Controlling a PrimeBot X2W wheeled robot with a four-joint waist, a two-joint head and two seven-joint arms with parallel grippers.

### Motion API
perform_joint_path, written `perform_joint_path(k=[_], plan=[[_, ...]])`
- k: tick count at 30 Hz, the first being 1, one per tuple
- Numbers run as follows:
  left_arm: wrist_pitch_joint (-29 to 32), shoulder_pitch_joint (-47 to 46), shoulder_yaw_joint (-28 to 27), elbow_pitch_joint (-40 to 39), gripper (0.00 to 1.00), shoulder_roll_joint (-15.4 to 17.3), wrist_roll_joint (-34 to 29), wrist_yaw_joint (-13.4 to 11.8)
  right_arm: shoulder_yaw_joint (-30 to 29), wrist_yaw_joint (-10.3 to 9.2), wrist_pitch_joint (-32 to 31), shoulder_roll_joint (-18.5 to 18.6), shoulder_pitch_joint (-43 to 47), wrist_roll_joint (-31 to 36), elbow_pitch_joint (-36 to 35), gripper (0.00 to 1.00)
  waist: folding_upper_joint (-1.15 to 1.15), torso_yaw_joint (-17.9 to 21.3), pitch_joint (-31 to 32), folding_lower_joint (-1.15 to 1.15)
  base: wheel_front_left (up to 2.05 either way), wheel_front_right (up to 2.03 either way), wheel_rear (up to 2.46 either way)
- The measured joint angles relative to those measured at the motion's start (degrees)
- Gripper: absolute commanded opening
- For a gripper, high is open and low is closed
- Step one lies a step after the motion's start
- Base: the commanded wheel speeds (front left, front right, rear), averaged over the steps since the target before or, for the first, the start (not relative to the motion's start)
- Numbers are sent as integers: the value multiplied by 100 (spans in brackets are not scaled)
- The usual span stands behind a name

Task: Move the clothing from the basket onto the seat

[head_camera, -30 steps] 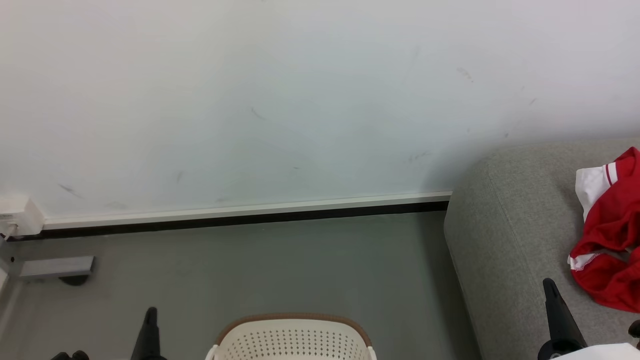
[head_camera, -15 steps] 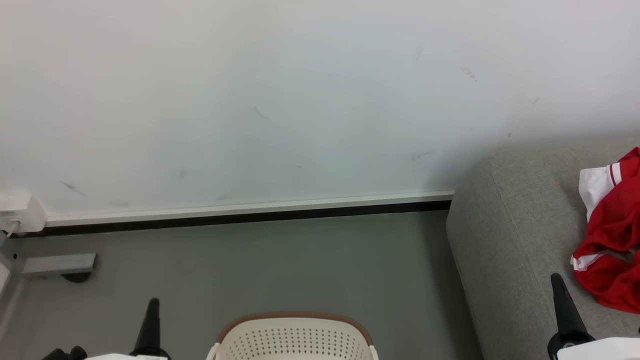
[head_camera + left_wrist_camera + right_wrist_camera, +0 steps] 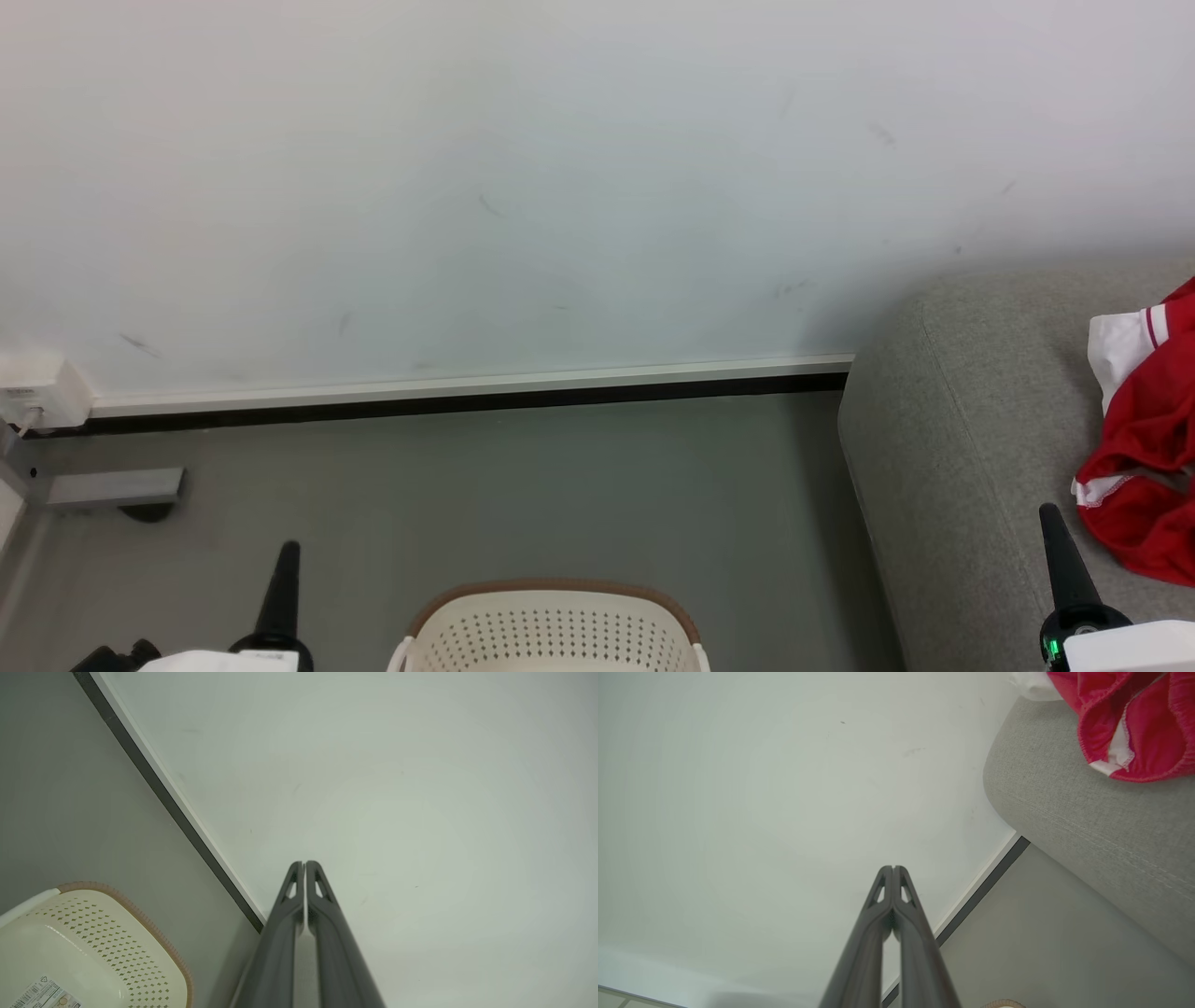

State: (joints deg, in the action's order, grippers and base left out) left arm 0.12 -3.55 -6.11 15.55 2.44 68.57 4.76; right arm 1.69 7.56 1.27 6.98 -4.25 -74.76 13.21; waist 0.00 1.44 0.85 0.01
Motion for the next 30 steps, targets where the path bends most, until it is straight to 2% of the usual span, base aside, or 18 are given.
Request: perform_joint_path(k=[30], plan=[[394, -183, -30, -75, 0, 13, 1437, 153, -372, 0, -374, -157, -120, -1163, 68, 0, 0, -80, -47, 0, 0, 0, 0]])
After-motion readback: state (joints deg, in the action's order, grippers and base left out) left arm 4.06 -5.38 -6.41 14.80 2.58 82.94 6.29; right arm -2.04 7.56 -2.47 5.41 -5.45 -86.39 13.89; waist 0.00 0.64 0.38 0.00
